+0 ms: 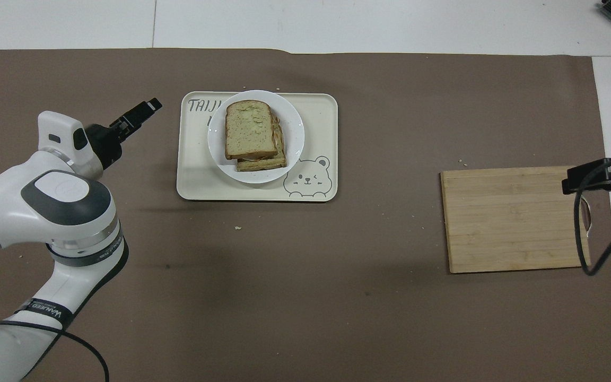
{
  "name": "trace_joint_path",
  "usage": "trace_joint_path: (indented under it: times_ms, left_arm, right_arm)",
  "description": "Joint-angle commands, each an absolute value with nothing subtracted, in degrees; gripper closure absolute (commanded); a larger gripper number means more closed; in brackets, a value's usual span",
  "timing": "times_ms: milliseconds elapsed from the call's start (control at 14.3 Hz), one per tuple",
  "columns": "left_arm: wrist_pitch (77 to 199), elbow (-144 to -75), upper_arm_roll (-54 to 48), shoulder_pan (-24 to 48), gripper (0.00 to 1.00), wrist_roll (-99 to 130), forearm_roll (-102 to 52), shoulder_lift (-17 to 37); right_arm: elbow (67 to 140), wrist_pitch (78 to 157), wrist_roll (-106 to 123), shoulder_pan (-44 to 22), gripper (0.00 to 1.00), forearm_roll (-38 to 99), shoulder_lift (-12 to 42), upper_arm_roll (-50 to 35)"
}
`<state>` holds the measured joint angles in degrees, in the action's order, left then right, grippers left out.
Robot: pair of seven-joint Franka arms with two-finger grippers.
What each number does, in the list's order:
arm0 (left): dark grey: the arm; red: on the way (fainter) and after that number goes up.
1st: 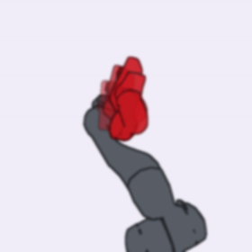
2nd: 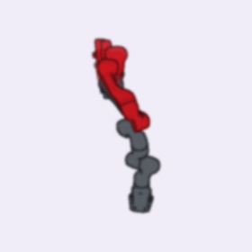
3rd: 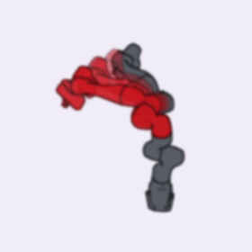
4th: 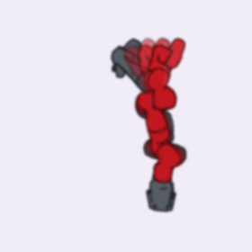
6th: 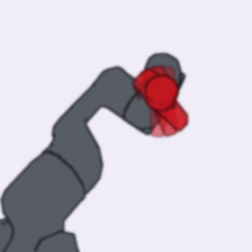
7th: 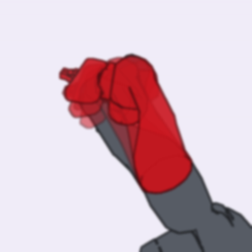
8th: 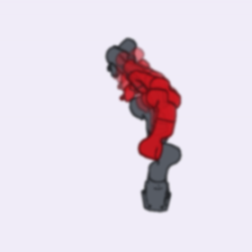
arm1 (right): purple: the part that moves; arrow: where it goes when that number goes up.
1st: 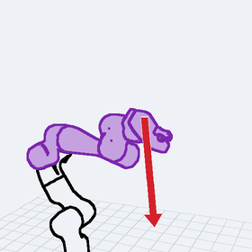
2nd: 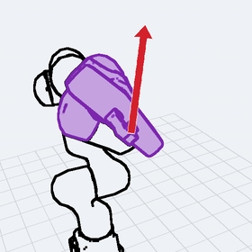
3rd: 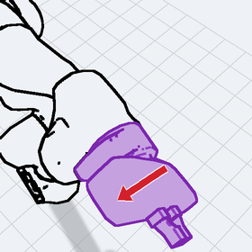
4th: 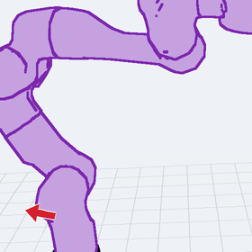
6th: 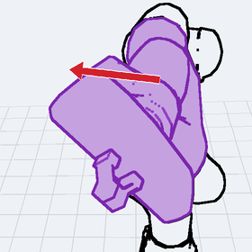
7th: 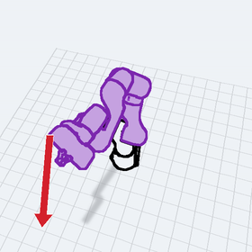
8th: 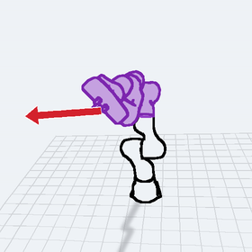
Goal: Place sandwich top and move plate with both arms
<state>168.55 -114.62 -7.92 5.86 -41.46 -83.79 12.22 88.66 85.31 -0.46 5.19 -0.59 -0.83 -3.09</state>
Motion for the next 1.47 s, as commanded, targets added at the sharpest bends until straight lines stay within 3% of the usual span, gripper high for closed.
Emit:
trace_joint_path:
  times_ms: [0,560,910,1400]
  left_arm:
    - [168.6,-112.4,-7.1,4.7,0.00,-40.9,-77.6,12.0]
    - [165.7,-102.4,-5.5,2.6,0.00,-40.6,-56.2,14.4]
    - [150.6,-100.2,1.5,2.8,0.00,-37.1,-44.7,13.0]
    - [127.7,-90.6,3.1,2.8,0.00,-22.9,-13.6,10.6]
  right_arm:
    - [87.6,84.4,-1.2,5.9,0.00,-1.1,-0.4,-3.7]
    - [87.6,84.4,-1.1,5.9,0.00,-1.1,-0.4,-3.8]
    - [87.6,84.4,-1.2,5.9,0.00,-1.1,-0.4,-3.8]
    - [87.6,84.4,-1.2,5.9,0.00,-1.1,-0.4,-3.7]
